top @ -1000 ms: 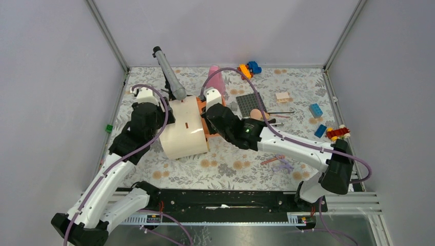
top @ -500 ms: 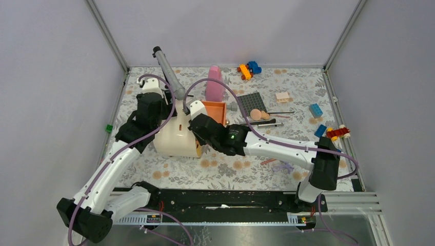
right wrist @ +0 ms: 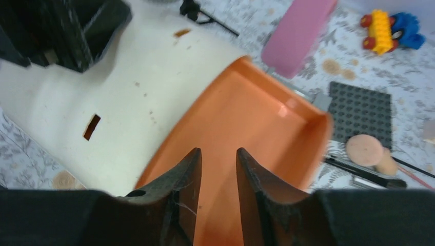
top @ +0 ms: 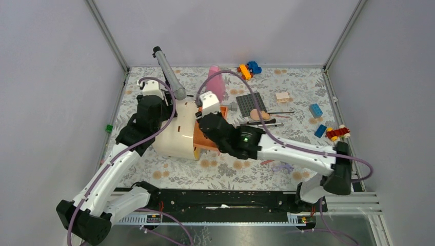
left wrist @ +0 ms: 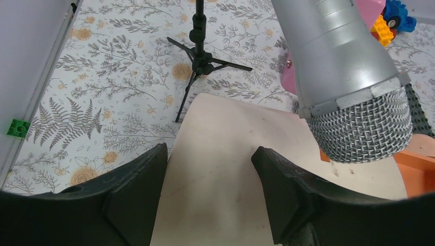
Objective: Organize the makeup
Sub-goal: Open the drawer in the storage box.
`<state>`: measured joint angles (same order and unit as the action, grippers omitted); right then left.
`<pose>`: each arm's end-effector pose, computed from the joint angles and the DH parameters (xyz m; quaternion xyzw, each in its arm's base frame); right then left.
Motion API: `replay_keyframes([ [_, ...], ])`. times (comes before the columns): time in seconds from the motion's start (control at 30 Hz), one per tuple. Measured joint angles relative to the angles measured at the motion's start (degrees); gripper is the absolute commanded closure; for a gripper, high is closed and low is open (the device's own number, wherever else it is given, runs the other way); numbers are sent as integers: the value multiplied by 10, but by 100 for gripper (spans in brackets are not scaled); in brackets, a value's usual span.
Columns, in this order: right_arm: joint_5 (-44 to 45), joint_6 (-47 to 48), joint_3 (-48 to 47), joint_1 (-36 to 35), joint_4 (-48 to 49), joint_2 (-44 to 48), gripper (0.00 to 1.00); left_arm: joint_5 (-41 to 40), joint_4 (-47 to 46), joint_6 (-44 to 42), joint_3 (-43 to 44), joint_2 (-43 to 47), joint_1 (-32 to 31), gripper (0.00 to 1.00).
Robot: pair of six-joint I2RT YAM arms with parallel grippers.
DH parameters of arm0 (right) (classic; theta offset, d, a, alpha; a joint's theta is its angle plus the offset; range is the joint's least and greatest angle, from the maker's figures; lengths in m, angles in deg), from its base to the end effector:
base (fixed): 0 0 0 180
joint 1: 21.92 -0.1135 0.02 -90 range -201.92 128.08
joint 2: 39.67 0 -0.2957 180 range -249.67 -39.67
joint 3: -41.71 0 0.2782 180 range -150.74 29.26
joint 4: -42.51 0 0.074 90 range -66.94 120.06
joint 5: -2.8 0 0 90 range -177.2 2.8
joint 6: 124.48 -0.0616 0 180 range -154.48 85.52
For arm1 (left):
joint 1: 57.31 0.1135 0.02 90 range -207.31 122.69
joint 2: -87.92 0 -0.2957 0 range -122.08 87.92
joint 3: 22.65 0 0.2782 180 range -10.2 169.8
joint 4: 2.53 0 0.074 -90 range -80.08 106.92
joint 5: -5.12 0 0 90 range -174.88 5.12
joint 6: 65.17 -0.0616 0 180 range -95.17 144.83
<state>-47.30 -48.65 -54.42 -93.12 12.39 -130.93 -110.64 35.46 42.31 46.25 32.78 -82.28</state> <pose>0.1706 0.3786 0.3810 -0.2185 0.7848 0.1294 0.5654 0.2282 -0.0767 0.3692 -0.0673 0.8248 -0.0171 0.5612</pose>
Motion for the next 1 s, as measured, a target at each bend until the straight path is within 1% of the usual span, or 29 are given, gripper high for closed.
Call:
replay_keyframes([
  [0.13,52,-12,38,3,19,87,56,-3,-15,0,-15,12,-1,33],
  [0.17,65,-22,55,8,21,115,53,-3,-19,0,-18,14,-1,33],
  [0.23,69,-50,86,30,19,161,36,-4,-21,0,-20,16,-1,33],
  [0.27,61,-71,105,55,16,185,26,-4,-23,-1,-22,17,-1,33],
  [0.3,54,-89,121,78,12,203,20,-4,-24,-1,-23,18,-1,33],
  [0.33,45,-104,137,102,5,219,16,-4,-25,-1,-23,18,-1,33],
  [0.4,33,-128,168,136,-10,245,11,-4,-26,-1,-24,18,-1,33],
  [0.5,-4,-153,193,147,-35,263,9,-4,-28,-1,-25,18,-1,33],
  [0.63,-58,-172,194,147,-39,257,18,-4,-28,-1,-25,18,-1,33],
  [0.7,-66,-185,193,147,-40,248,20,-4,-28,-1,-25,18,-1,33],
  [0.73,-64,-192,193,147,-43,242,19,-4,-28,-1,-25,18,-1,33],
  [0.8,-52,-204,191,147,-55,230,12,-4,-28,-1,-25,18,-1,33],
  [0.87,-44,-209,187,147,-64,219,9,-4,-28,-1,-25,18,-1,33],
  [1.0,-66,-199,179,148,-47,215,7,-4,-28,-1,-25,18,-1,33],
])
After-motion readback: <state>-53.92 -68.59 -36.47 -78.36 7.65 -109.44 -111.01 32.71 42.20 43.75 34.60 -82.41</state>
